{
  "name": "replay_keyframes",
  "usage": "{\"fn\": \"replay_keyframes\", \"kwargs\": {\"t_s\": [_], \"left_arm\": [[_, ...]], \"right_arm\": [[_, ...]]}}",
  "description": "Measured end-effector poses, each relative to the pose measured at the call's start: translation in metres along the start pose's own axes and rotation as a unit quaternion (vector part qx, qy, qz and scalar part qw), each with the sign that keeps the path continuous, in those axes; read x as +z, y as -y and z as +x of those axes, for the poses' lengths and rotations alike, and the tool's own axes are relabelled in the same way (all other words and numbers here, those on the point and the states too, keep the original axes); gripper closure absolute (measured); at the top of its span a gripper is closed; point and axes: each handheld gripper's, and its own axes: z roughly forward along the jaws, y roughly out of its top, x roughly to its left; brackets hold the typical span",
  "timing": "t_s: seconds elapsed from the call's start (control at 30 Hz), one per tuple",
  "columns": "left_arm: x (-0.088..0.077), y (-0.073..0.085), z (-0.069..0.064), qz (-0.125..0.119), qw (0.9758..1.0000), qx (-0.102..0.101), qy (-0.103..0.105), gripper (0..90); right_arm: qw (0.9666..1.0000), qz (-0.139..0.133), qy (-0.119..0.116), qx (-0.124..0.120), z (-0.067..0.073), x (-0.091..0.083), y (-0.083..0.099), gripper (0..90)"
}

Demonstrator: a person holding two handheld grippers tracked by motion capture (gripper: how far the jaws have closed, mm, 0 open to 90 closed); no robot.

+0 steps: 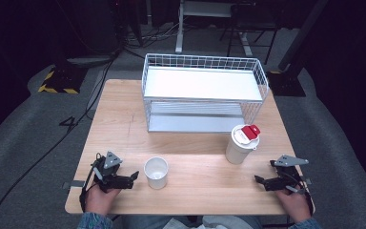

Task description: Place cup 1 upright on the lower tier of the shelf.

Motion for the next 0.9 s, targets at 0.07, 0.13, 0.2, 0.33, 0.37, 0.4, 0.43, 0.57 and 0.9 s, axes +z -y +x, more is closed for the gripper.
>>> {"fn": "replay_keyframes", "kwargs": {"t_s": [0.07, 0.13, 0.2, 0.33, 0.37, 0.4, 0.43, 0.57, 0.9], "left_arm": [[-0.001, 0.000, -0.001, -0.005, 1.0000, 0.000, -0.007, 0.0], [-0.004, -0.001, 0.000, -0.010, 0.9997, -0.002, -0.021, 0.0], [-0.011, -0.001, 0.004, -0.028, 0.9991, -0.023, -0.021, 0.0], [-0.017, -0.001, 0.006, -0.049, 0.9983, -0.032, -0.007, 0.0], [-0.019, -0.002, 0.005, -0.052, 0.9981, -0.032, -0.006, 0.0], [-0.020, -0.002, 0.004, -0.054, 0.9981, -0.029, -0.003, 0.0], [-0.021, -0.002, 0.002, -0.057, 0.9979, -0.031, -0.002, 0.0], [-0.032, -0.003, -0.004, -0.077, 0.9968, -0.019, 0.010, 0.0], [-0.054, 0.000, -0.024, -0.114, 0.9927, -0.016, 0.035, 0.0]], "right_arm": [[1.0000, 0.000, 0.000, 0.000, 0.000, 0.000, 0.000, 3.2], [1.0000, 0.000, 0.001, 0.000, 0.000, 0.000, 0.000, 3.2], [1.0000, 0.000, 0.000, 0.000, 0.000, 0.000, 0.000, 3.2], [1.0000, 0.000, 0.000, 0.000, 0.000, 0.000, 0.000, 3.2], [1.0000, 0.000, 0.000, 0.000, 0.000, 0.000, 0.000, 3.2], [1.0000, 0.000, 0.000, 0.000, 0.000, 0.000, 0.000, 3.2], [1.0000, 0.000, 0.001, 0.000, 0.000, 0.000, 0.000, 3.2], [1.0000, 0.000, 0.001, 0.000, 0.000, 0.000, 0.000, 3.2], [1.0000, 0.001, 0.002, 0.000, 0.000, 0.000, 0.000, 3.3]]}}
